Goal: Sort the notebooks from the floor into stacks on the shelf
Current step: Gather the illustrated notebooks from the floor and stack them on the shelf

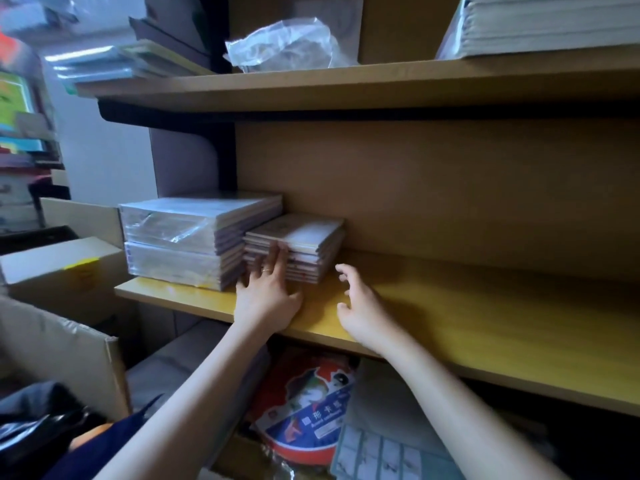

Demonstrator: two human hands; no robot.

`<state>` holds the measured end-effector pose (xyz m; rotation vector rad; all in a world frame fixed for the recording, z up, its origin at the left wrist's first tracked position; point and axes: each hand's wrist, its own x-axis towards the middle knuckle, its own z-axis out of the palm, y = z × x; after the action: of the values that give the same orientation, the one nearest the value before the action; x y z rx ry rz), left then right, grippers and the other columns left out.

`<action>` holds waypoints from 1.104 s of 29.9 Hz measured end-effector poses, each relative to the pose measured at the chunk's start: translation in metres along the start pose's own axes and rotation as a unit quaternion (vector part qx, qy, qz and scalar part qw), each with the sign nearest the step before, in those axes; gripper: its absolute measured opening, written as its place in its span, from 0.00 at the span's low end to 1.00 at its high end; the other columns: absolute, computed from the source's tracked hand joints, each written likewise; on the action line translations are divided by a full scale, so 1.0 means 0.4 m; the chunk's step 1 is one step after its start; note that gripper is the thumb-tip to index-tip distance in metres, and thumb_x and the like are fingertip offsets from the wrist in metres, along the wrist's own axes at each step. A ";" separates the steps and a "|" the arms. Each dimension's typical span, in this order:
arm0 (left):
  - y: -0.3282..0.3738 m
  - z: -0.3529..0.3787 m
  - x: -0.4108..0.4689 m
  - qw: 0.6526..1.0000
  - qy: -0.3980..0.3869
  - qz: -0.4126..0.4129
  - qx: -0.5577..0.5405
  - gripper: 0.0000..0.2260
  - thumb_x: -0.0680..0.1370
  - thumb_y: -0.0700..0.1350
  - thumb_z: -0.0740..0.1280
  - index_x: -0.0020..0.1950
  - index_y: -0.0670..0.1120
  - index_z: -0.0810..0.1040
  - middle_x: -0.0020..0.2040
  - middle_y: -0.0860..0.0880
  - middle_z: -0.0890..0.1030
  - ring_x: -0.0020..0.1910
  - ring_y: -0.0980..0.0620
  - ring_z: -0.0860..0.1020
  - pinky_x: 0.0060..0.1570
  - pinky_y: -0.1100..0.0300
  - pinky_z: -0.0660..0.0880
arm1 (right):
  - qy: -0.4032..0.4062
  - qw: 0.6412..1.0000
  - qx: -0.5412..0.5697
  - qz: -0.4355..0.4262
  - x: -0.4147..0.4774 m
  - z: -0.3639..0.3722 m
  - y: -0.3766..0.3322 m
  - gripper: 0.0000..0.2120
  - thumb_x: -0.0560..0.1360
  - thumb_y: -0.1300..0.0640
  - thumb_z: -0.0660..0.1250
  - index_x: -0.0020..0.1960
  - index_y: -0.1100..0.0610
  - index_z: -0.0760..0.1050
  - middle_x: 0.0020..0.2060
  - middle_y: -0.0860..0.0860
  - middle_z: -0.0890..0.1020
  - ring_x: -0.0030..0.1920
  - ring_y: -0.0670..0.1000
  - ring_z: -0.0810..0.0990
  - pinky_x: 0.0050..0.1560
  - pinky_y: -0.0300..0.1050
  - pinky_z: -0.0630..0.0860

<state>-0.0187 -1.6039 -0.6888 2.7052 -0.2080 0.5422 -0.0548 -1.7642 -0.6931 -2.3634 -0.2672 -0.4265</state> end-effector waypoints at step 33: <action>0.113 0.267 -0.909 0.660 -0.567 0.484 0.096 0.18 0.77 0.48 0.54 0.60 0.39 0.73 0.56 0.37 0.75 0.49 0.40 0.75 0.48 0.48 0.74 | -0.091 0.926 -0.241 0.276 -1.234 -0.115 0.317 0.16 0.74 0.53 0.66 0.60 0.56 0.74 0.54 0.49 0.78 0.57 0.52 0.75 0.56 0.43 0.68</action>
<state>-0.3246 -1.6612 -0.9097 2.4435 -2.0218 -1.0773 -0.4824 -1.9233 -0.9244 -2.8117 0.4736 0.0092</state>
